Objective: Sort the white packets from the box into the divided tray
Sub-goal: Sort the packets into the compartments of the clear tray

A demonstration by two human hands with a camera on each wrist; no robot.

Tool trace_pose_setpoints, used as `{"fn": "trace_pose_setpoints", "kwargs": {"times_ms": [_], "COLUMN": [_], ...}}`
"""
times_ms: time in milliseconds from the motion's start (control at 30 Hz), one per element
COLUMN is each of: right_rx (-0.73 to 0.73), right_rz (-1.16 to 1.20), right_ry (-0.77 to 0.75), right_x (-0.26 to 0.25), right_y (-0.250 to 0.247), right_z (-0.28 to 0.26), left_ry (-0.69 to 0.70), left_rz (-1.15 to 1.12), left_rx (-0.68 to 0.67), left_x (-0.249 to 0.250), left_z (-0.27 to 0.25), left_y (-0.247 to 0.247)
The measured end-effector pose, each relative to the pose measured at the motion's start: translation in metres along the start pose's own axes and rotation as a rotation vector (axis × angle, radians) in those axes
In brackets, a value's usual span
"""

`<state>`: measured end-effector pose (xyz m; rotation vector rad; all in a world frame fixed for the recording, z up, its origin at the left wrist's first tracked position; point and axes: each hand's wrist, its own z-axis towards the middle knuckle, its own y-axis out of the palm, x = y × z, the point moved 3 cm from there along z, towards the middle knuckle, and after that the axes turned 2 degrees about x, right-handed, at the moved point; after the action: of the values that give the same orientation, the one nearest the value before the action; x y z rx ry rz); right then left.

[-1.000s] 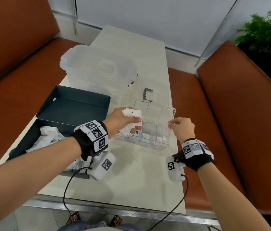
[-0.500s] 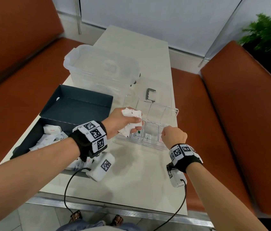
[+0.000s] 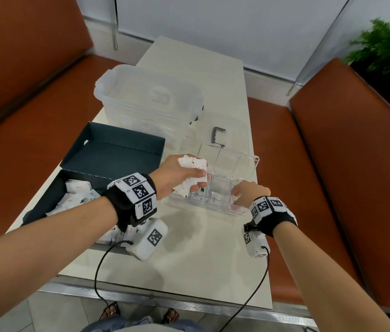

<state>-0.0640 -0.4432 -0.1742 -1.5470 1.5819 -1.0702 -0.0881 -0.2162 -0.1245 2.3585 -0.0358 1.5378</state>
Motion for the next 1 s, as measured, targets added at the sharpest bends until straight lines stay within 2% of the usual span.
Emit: {"fn": "trace_pose_setpoints", "kwargs": {"times_ms": [433, 533, 600, 667, 800, 1000], "right_rx": [0.057, 0.218, 0.396, 0.502, 0.446, 0.38], "right_rz": [0.055, 0.151, 0.348, 0.638, 0.945, 1.231], "right_ry": [-0.051, -0.055, -0.109, -0.206, -0.3, -0.178], "right_x": [0.004, 0.003, -0.005, -0.024, -0.057, -0.05], "right_y": [-0.005, -0.026, -0.042, -0.053, -0.058, -0.056], "right_z": [-0.007, -0.021, -0.035, -0.05, -0.066, -0.067], "left_ry": [-0.021, -0.024, -0.019, -0.012, -0.007, -0.156], "left_rz": [-0.041, -0.056, -0.053, -0.044, -0.017, -0.132], "left_rx": [-0.018, -0.029, -0.03, -0.032, -0.119, -0.136], "left_x": [-0.001, -0.001, -0.001, 0.0, 0.001, 0.0], "left_z": [0.0, -0.001, 0.0, 0.0, -0.003, -0.005], "left_y": [-0.005, -0.007, -0.006, -0.004, 0.006, 0.005]}}
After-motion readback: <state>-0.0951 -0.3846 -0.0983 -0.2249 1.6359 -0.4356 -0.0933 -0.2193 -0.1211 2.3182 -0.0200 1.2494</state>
